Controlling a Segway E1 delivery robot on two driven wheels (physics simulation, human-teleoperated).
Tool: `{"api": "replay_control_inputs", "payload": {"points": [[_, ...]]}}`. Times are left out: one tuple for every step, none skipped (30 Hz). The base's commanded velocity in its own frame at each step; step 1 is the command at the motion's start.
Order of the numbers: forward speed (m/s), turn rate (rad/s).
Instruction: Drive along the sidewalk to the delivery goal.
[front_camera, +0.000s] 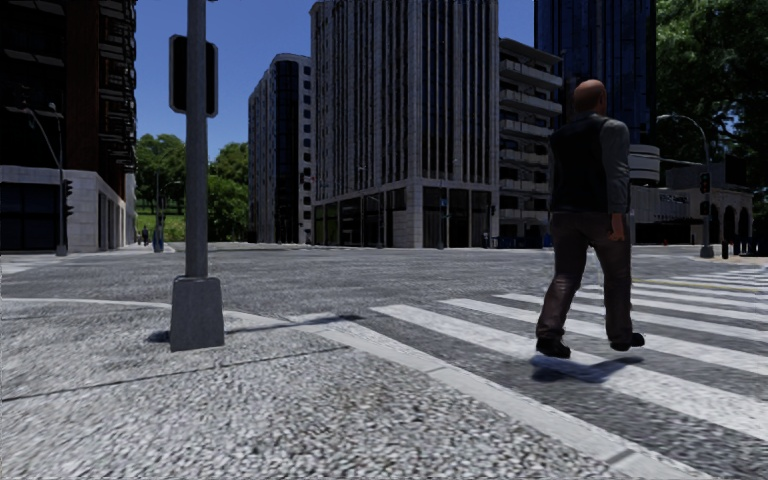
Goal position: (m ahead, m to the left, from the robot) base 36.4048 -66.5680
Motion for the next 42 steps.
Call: {"api": "replay_control_inputs", "payload": {"points": [[0.92, -0.76], [0.92, -0.76], [0.92, -0.76], [0.92, -0.76], [0.91, -0.76], [0.91, -0.76], [0.96, -0.76], [1.02, -0.63], [1.02, -0.63], [1.05, -0.38], [1.07, -0.26], [1.08, -0.21], [1.08, -0.21], [1.08, -0.2], [1.1, -0.2], [1.14, -0.2], [1.14, -0.2], [1.21, -0.2], [1.24, -0.2], [1.24, -0.19], [1.24, -0.19], [1.24, -0.19], [1.24, -0.19], [1.23, -0.19], [1.23, -0.19], [1.23, -0.19], [1.23, -0.19], [1.23, -0.19], [1.2, -0.19], [1.2, -0.19], [1.16, -0.19], [1.14, -0.24], [1.11, -0.34], [1.11, -0.34], [1.08, -0.44], [1.07, -0.47], [1.07, -0.48], [1.07, -0.48], [1.06, -0.48], [1.06, -0.48], [1.06, -0.48], [1.06, -0.48]]}}
